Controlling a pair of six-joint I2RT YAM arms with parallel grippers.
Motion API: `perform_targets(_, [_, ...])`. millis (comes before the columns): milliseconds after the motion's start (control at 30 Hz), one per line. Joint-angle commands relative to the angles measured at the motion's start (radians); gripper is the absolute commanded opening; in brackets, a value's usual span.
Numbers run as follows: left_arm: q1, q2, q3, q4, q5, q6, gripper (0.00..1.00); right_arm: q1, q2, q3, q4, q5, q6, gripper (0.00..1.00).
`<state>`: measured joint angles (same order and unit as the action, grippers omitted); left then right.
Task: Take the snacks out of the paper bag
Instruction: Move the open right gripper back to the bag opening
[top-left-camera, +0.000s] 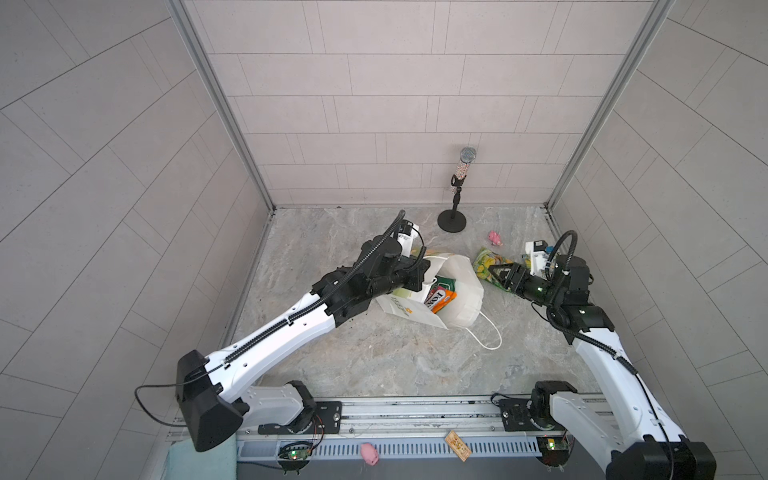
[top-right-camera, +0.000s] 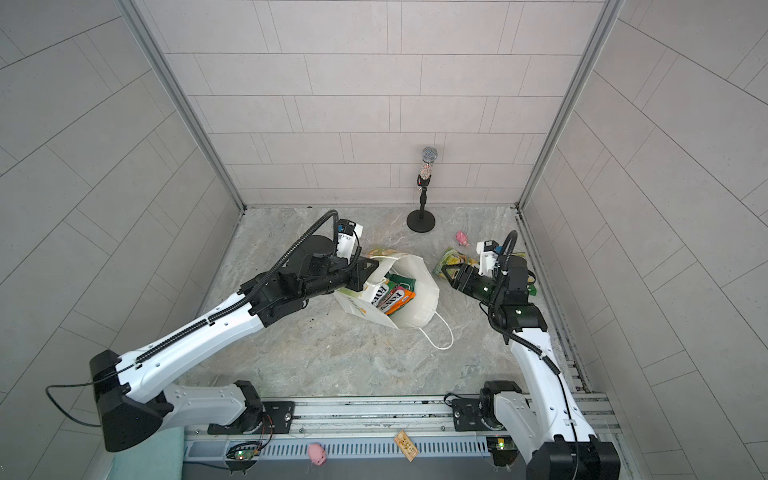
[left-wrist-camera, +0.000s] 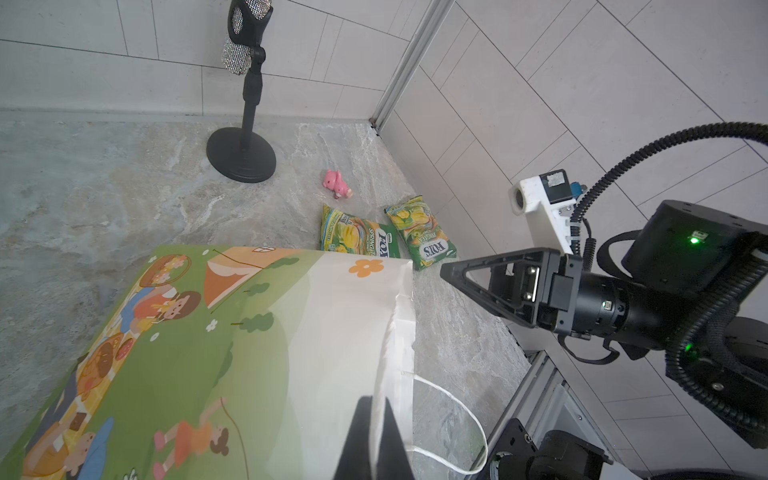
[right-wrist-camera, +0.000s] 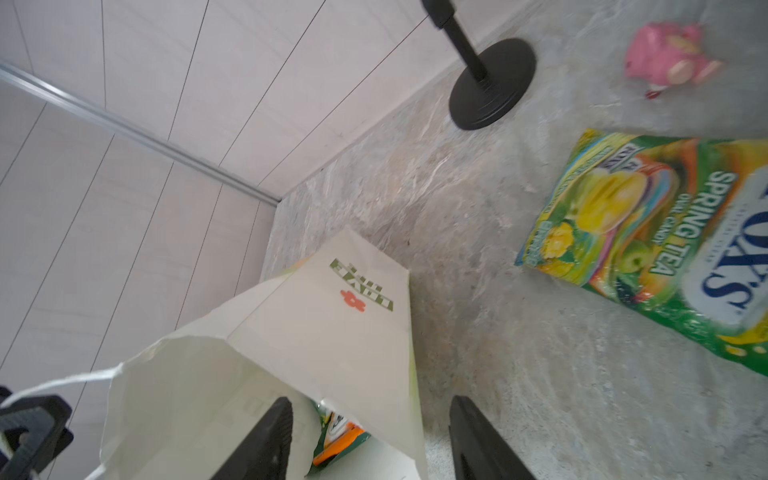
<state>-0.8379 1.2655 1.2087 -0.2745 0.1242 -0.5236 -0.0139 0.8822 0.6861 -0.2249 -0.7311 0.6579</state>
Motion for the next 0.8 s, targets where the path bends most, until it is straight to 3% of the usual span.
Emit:
perform_targets(0, [0.004,-0.017,0.0,0.011,0.016,0.006,0.0,0.07,-0.036,-0.007,-0.065,-0.017,-0.082,0.61])
perform_targets(267, [0.001,-0.022,-0.005,0.006,0.03,-0.001,0.0,0.225,-0.049,-0.026,-0.065,0.025,-0.128,0.55])
perform_targets(500, [0.002,-0.012,0.001,0.006,0.03,-0.01,0.0,0.446,-0.035,-0.034,-0.044,0.264,-0.186,0.54])
perform_targets(767, [0.001,-0.004,0.004,0.006,0.035,-0.016,0.0,0.527,0.025,-0.049,0.009,0.355,-0.184,0.5])
